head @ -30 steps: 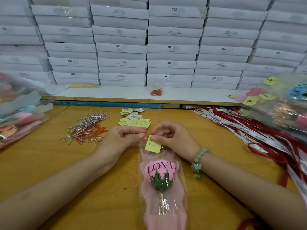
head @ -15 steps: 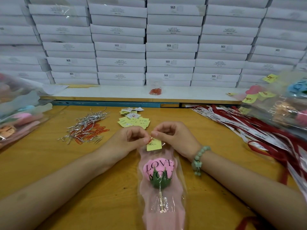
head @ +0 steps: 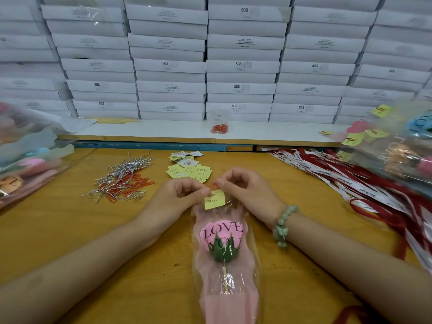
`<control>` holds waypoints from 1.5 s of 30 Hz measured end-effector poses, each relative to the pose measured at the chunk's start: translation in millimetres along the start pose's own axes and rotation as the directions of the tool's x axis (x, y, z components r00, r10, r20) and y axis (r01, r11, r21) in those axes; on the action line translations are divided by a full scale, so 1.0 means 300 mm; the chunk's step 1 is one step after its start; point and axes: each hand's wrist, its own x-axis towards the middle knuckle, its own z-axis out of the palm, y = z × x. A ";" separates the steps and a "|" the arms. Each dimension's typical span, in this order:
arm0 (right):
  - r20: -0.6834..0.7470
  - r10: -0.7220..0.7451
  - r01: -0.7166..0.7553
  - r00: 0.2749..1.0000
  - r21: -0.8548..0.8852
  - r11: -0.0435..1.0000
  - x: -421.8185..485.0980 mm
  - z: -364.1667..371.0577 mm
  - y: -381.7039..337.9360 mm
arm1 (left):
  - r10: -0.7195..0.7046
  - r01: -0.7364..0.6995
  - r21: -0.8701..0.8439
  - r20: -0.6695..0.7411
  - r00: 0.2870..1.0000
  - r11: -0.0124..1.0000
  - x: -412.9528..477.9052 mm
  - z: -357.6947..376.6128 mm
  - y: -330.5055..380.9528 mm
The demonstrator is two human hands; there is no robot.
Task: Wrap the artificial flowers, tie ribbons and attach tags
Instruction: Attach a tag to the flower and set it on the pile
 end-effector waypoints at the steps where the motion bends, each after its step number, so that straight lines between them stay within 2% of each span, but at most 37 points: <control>1: -0.042 0.001 0.001 0.999 0.038 0.999 0.001 -0.002 -0.001 | 0.004 -0.004 0.002 -0.010 1.000 1.000 0.001 0.000 -0.001; 5: -0.142 -0.010 0.033 0.990 0.159 0.987 -0.002 -0.008 -0.012 | 0.026 -0.025 0.033 -0.025 0.999 0.999 0.004 0.004 -0.005; 10: -0.172 -0.031 0.052 0.985 0.121 0.991 -0.005 -0.005 -0.019 | 0.049 -0.047 0.067 -0.020 0.999 0.997 0.006 0.003 -0.008; 22: -0.106 0.015 0.003 0.994 0.169 0.986 0.001 -0.006 -0.016 | 0.047 -0.046 0.041 -0.025 0.999 0.998 0.005 -0.003 -0.012; 28: -0.121 0.022 -0.008 0.992 0.113 0.994 -0.002 -0.006 -0.014 | 0.035 -0.035 0.030 -0.024 0.999 0.999 0.006 -0.001 -0.010; 37: -0.066 0.018 -0.005 0.998 0.195 0.981 0.004 -0.009 -0.008 | 0.040 -0.039 0.015 -0.030 0.999 0.999 0.005 -0.001 -0.010; 45: -0.064 -0.051 0.052 0.997 0.011 0.999 0.007 -0.010 0.006 | 0.029 -0.028 0.039 -0.037 0.999 0.999 0.007 -0.006 -0.021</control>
